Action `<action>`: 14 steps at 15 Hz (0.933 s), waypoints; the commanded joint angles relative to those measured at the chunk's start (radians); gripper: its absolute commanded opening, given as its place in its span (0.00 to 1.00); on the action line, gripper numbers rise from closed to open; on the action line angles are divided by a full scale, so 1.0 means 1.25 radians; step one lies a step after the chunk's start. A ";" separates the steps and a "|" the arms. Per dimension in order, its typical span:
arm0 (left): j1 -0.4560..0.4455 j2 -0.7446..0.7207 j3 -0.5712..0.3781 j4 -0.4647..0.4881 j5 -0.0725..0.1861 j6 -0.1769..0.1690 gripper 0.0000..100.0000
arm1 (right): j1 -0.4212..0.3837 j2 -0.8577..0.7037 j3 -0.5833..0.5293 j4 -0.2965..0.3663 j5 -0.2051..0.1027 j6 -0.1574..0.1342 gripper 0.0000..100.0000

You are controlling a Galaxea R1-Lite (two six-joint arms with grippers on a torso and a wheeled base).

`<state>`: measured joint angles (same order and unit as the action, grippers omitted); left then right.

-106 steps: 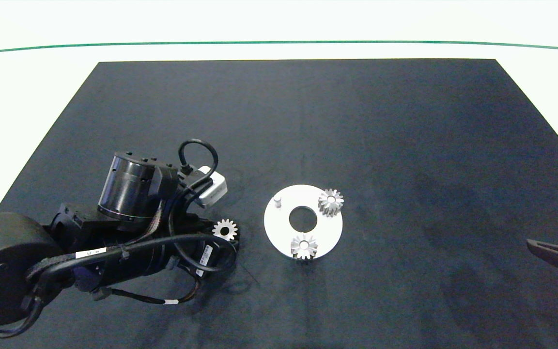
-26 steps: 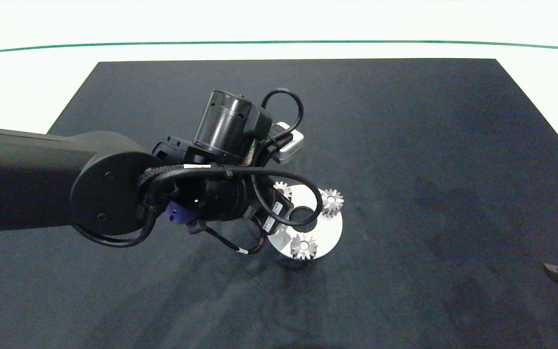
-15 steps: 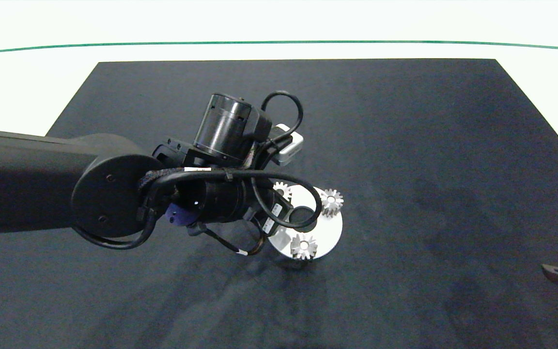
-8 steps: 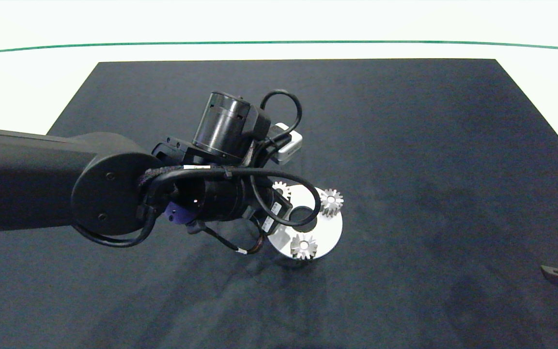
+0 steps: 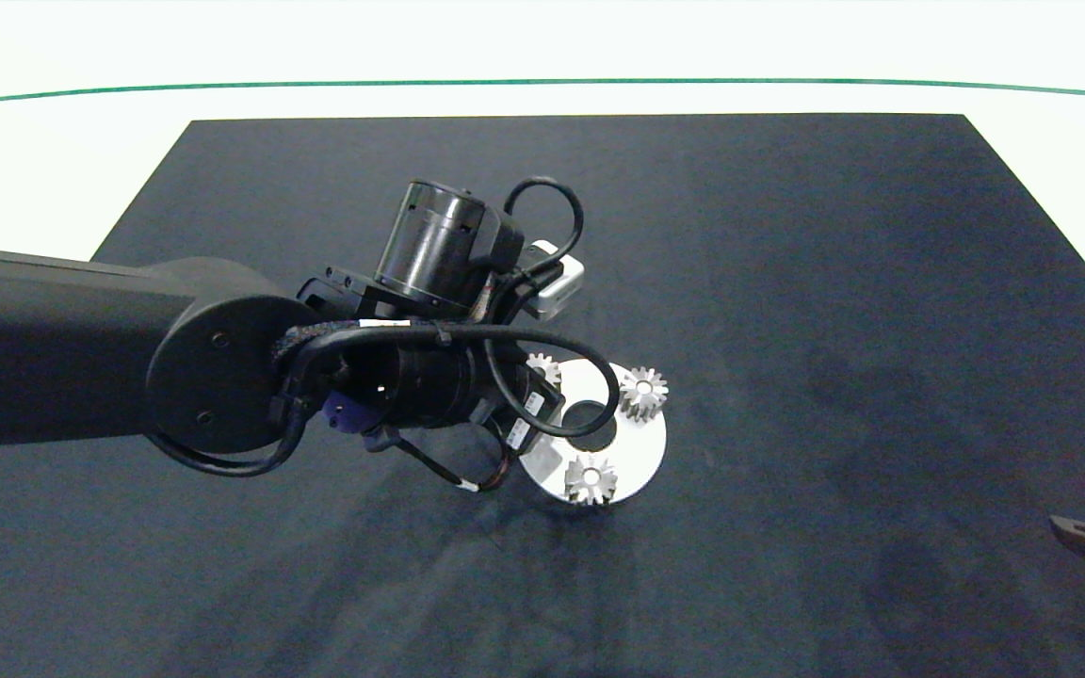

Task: Install three planetary gears onto the carrier pins

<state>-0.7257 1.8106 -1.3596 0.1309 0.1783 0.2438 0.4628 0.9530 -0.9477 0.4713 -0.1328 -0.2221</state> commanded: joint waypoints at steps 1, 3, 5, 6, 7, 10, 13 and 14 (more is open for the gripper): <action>-0.001 0.000 -0.001 0.000 0.001 0.001 0.00 | 0.000 0.001 0.003 0.001 -0.001 -0.001 1.00; -0.001 0.000 0.002 0.000 0.001 0.000 1.00 | 0.000 0.001 0.003 0.001 -0.001 -0.001 1.00; -0.001 0.002 -0.001 0.000 0.001 0.000 1.00 | 0.000 0.001 0.003 0.001 -0.001 -0.001 1.00; -0.001 0.002 -0.003 0.000 0.001 0.000 1.00 | 0.000 0.002 0.003 0.001 -0.001 -0.001 1.00; -0.001 0.001 -0.003 0.000 0.001 0.000 1.00 | 0.000 0.001 0.003 0.001 -0.001 -0.001 1.00; 0.000 0.001 -0.003 0.000 0.000 0.000 1.00 | 0.000 0.001 0.003 0.001 -0.001 -0.001 1.00; 0.001 -0.030 0.019 0.005 0.001 0.000 1.00 | 0.000 0.001 0.003 0.000 -0.001 -0.001 1.00; 0.003 -0.051 0.037 0.005 0.001 0.000 1.00 | 0.000 0.000 0.003 0.000 -0.001 -0.001 1.00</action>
<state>-0.7234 1.7823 -1.3330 0.1355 0.1783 0.2423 0.4628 0.9534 -0.9434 0.4685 -0.1328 -0.2221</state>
